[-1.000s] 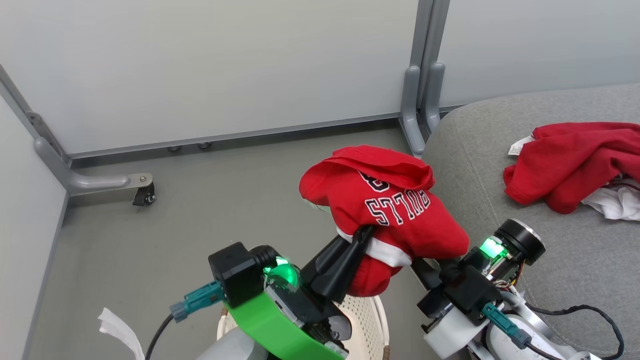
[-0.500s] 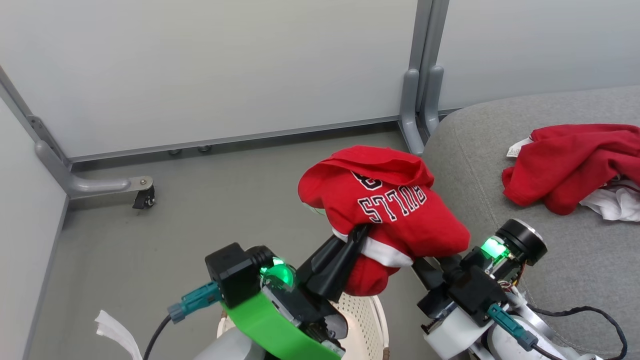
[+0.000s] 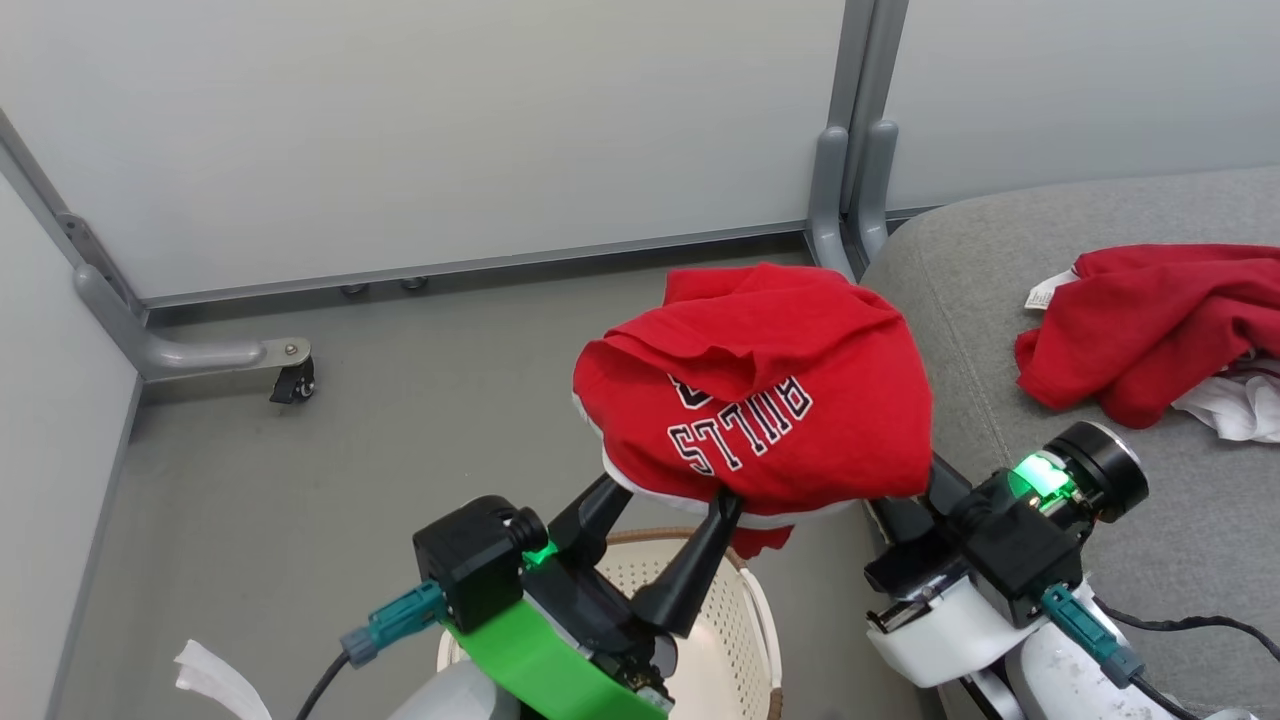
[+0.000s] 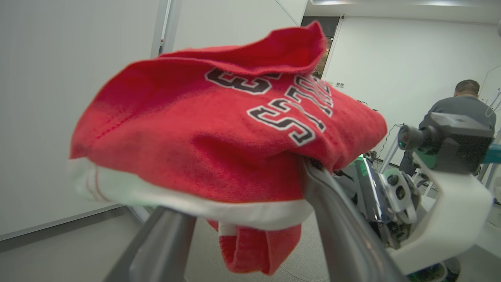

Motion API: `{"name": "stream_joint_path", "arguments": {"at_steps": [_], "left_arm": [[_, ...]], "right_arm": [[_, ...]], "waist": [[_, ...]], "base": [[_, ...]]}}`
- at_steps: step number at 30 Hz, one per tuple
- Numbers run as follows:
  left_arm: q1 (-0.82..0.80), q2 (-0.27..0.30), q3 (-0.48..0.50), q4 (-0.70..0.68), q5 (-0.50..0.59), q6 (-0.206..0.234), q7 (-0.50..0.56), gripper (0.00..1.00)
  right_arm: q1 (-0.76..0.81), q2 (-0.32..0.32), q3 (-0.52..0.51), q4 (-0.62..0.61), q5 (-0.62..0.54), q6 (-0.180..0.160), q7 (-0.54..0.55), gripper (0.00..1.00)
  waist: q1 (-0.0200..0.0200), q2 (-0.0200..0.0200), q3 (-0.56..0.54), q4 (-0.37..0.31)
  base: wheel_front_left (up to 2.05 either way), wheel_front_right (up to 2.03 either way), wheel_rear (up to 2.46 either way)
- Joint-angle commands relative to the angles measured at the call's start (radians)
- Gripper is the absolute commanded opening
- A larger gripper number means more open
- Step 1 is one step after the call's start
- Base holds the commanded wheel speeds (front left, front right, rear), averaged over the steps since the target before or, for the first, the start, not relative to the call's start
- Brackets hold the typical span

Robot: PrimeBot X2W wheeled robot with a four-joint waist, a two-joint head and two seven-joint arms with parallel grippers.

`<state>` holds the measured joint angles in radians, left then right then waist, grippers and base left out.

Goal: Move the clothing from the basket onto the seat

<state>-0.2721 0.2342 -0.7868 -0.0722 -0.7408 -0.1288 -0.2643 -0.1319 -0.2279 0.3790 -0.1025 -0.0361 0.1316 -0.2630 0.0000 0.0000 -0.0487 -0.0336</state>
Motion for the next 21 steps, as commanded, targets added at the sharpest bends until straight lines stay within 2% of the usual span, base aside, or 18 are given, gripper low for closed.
{"name": "stream_joint_path", "arguments": {"at_steps": [1,12,16,21], "left_arm": [[0.016,0.001,0.011,0.001,0.015,-0.003,0.000,1.00],[0.103,0.029,0.093,0.030,0.081,-0.003,0.000,1.00],[0.167,0.025,0.178,0.074,0.112,-0.003,0.000,1.00],[0.242,-0.013,0.322,0.162,0.241,-0.003,0.000,1.00]], "right_arm": [[0.010,0.009,-0.017,-0.010,0.012,-0.002,-0.003,0.00],[0.048,0.041,-0.138,-0.039,0.043,-0.002,-0.003,0.00],[0.066,0.054,-0.202,-0.054,0.058,-0.002,-0.003,0.00],[0.091,0.072,-0.282,-0.074,0.074,-0.002,-0.003,0.00]], "waist": [[0.0000,0.0000,0.002,0.004],[0.0000,0.0000,0.005,0.029],[0.0000,0.0000,0.004,0.039],[0.0000,0.0000,0.005,0.048]], "base": [[0.00,0.00,0.00],[0.00,0.00,0.00],[0.00,0.00,0.00],[0.00,0.00,0.00]]}}
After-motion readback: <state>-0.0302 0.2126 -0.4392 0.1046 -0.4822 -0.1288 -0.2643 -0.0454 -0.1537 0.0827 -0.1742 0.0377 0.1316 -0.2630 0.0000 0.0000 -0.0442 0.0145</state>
